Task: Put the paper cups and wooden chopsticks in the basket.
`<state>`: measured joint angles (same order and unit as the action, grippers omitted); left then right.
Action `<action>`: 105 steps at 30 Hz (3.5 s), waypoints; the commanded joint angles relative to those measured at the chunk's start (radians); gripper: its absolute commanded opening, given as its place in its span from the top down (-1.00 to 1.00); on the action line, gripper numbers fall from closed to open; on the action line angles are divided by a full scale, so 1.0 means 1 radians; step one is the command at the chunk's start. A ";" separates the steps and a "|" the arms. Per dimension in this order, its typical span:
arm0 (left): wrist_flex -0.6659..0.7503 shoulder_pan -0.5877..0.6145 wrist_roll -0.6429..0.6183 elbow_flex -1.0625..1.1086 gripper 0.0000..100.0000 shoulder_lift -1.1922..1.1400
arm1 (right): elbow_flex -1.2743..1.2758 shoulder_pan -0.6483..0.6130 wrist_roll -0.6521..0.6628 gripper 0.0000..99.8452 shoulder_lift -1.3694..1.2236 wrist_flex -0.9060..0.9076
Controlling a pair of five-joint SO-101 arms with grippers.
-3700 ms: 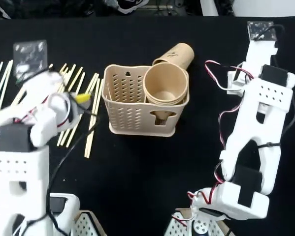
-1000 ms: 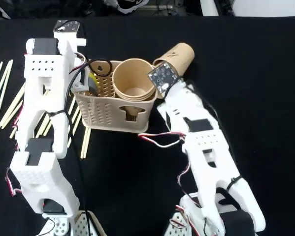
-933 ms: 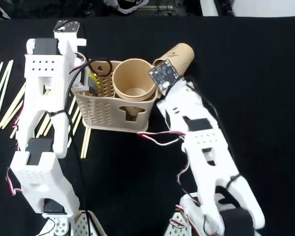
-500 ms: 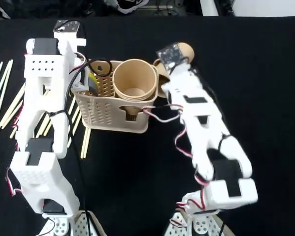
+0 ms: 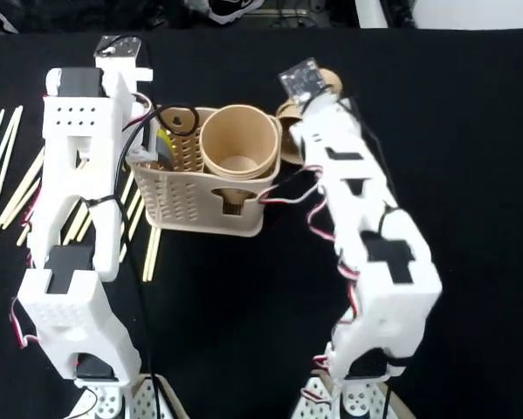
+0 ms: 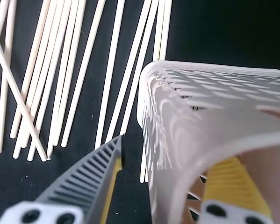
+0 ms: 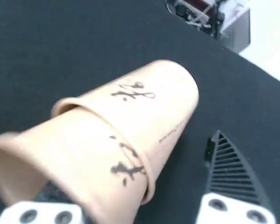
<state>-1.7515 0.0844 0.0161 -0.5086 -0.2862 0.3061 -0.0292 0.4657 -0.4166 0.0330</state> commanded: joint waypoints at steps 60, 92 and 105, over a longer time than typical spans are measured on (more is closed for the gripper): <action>-0.008 -0.166 -0.261 -0.185 0.38 0.015 | -1.262 -0.040 -0.160 0.98 0.558 1.729; 0.071 -0.062 -0.201 -0.401 0.38 -0.120 | -0.816 -0.064 -0.186 0.98 0.826 1.735; 0.028 -0.031 -0.201 -0.400 0.38 -0.120 | -0.636 -0.060 -0.187 0.98 0.806 1.734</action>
<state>-1.7054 0.0353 -0.1895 -0.8922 -0.4166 -0.3337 -0.1197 0.2816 0.3920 1.7331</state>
